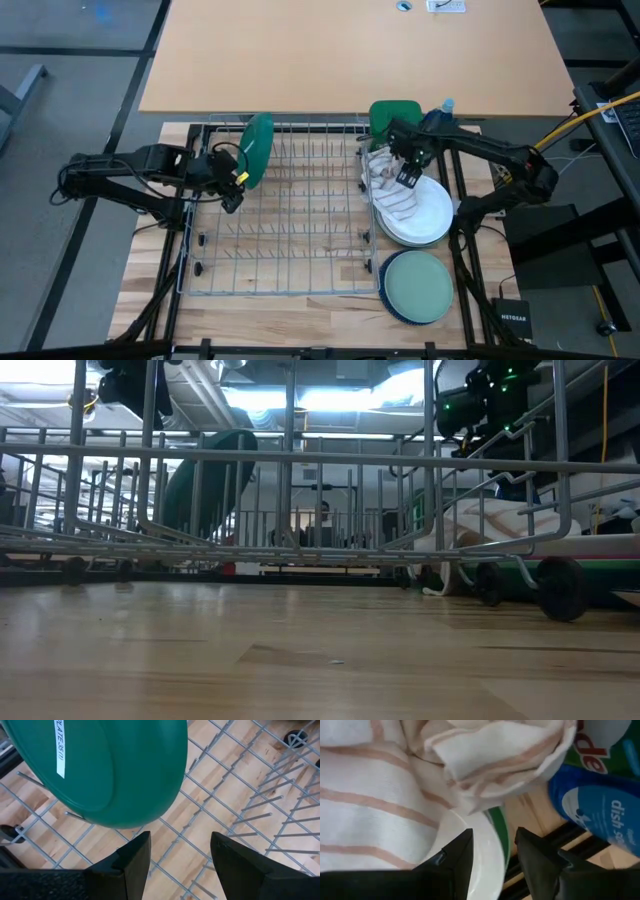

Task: Sort dishes
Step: Put the white plate in the dish rack

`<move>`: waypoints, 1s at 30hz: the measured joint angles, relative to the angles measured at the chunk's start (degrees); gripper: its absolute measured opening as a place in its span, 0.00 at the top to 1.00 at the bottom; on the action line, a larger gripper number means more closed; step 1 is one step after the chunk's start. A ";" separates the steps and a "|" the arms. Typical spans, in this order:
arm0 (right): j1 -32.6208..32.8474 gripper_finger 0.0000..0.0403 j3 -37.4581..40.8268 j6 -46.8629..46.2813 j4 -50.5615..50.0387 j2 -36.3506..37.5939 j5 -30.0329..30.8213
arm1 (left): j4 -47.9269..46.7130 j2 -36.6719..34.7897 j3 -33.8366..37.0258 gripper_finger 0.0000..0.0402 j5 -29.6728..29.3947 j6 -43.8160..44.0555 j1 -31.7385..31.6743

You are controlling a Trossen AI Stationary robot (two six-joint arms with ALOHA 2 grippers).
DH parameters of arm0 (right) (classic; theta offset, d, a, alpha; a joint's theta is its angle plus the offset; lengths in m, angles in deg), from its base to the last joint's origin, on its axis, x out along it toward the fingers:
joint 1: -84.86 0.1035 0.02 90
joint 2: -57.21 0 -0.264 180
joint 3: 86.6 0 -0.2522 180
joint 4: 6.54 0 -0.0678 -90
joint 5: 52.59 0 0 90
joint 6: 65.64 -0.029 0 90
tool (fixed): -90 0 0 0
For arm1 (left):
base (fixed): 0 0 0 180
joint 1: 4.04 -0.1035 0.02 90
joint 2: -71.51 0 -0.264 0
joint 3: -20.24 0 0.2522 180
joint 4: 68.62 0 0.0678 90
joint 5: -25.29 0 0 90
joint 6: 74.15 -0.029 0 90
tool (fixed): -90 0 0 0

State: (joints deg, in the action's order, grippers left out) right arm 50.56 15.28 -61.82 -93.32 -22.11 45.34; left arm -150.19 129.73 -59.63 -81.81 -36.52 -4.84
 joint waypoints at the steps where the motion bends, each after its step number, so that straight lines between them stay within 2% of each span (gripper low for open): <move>1: -0.70 0.62 0.00 1.03 -0.18 -0.16 -0.07 | -0.02 0.00 0.00 0.51 -0.05 0.02 0.00; 8: -4.57 0.62 0.00 2.69 -1.33 -2.02 -0.38 | -0.02 0.00 0.00 0.51 -0.05 0.06 0.00; 15: -6.38 0.62 0.02 5.57 -2.59 -4.05 -6.28 | -0.02 0.00 0.00 0.51 -0.05 0.06 0.00; 30: -6.23 0.62 0.04 14.28 -3.25 -6.88 -5.57 | -0.04 0.00 0.00 0.51 -0.09 -0.12 0.00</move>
State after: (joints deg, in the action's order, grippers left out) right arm 44.32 15.32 -47.53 -96.57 -28.98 39.77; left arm -150.23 129.73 -59.63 -81.90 -36.63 -4.84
